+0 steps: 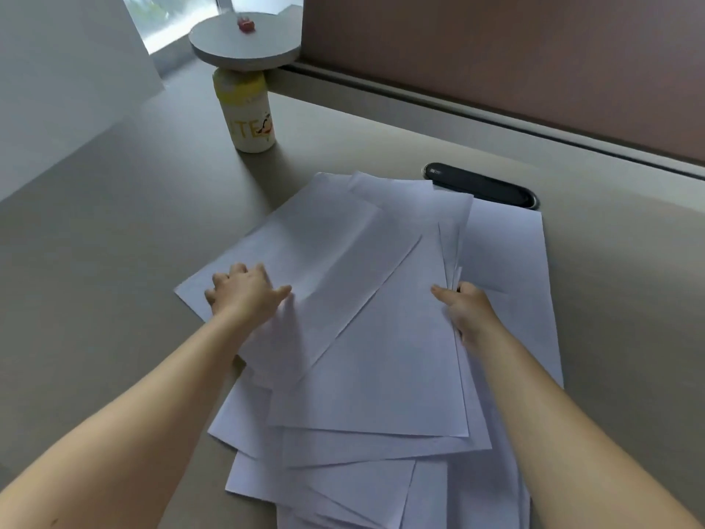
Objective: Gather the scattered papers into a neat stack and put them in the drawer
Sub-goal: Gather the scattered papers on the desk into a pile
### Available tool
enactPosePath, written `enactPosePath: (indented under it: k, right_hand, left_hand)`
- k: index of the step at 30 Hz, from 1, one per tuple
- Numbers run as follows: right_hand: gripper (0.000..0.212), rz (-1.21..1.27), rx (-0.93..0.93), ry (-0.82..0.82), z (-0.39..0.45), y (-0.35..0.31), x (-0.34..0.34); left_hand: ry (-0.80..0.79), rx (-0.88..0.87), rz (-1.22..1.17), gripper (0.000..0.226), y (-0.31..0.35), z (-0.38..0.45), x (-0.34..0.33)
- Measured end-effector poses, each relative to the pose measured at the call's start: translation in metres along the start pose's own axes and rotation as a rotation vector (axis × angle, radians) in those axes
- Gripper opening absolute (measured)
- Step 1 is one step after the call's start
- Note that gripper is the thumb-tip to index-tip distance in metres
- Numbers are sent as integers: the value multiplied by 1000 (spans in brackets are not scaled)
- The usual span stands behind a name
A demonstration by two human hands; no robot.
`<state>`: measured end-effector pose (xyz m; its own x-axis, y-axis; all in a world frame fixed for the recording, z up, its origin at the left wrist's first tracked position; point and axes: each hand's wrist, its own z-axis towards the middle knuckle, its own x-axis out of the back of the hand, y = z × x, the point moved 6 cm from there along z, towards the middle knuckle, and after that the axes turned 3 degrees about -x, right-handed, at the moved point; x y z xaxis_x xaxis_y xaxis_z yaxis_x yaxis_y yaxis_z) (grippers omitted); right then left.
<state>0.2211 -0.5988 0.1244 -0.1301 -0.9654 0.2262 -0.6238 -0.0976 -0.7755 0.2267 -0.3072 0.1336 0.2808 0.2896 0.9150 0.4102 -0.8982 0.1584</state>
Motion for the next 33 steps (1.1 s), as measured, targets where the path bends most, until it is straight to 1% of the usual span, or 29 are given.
enactPosePath:
  k: [2,3,4,5,6,8,10,11,14,16,19,20,22,23,24,25,26,27,28,30,32,33]
  right_hand:
    - [28,-9,15,-28,2,-5,-9]
    - [22,5,22,-41,4,-7,-14]
    - [11,16,28,-37,4,-10,-19]
    - [19,27,28,-23,4,-12,-21]
    - [34,41,33,-20,4,-15,-24]
    - [59,37,31,-11,6,-16,-27]
    - [75,64,12,-19,7,-16,-30]
    - [75,66,11,-16,7,-16,-31]
    - [48,-22,98,5,5,-21,-32]
    - [39,-28,174,-25,0,-27,-32]
    - [32,26,221,-94,-7,-31,-25]
    - [30,53,213,-118,-8,-31,-22]
    - [28,83,182,-170,-10,-28,-15]
    - [30,95,165,-191,-12,-26,-12]
    - [30,100,150,-204,-14,-24,-9]
    - [27,93,138,-200,-16,-21,-6]
    - [22,52,137,-162,-17,-17,-1]
    - [18,-35,141,-88,-17,-14,6]
    - [23,-159,142,10,-16,-10,15]
    - [43,-380,97,193,-14,2,35]
    - [49,-465,17,299,-18,11,49]
    - [49,-465,-21,327,-20,16,53]
  left_hand:
    - [-37,-105,158,50,14,-4,0]
    - [-49,-156,197,48,22,-7,-1]
    - [-59,-201,203,45,29,-9,-1]
    - [-69,-243,180,42,35,-11,-1]
    - [-69,-284,138,40,40,-12,0]
    - [-28,-323,-9,36,39,-8,3]
    - [46,-263,-235,36,27,3,8]
    - [67,-211,-304,41,19,10,8]
    - [58,-103,-358,55,2,23,4]
    - [90,-83,-439,61,0,25,6]
    - [91,-37,-787,66,-3,24,10]
    - [51,-25,-926,62,-2,22,10]
    - [-107,-58,-1172,43,6,17,7]
    - [-186,-75,-1238,35,10,13,6]
    - [-231,-84,-1253,30,14,9,4]
    - [-237,-93,-1231,25,17,5,2]
    - [-212,-100,-1202,23,18,2,1]
    - [-172,-105,-1180,23,19,0,0]
    - [-133,-102,-1162,24,18,-2,-2]
    - [-46,-65,-1105,24,11,-4,-5]
    - [22,-1,-1073,23,-3,-6,-8]
    - [43,31,-1059,31,-10,-5,-11]
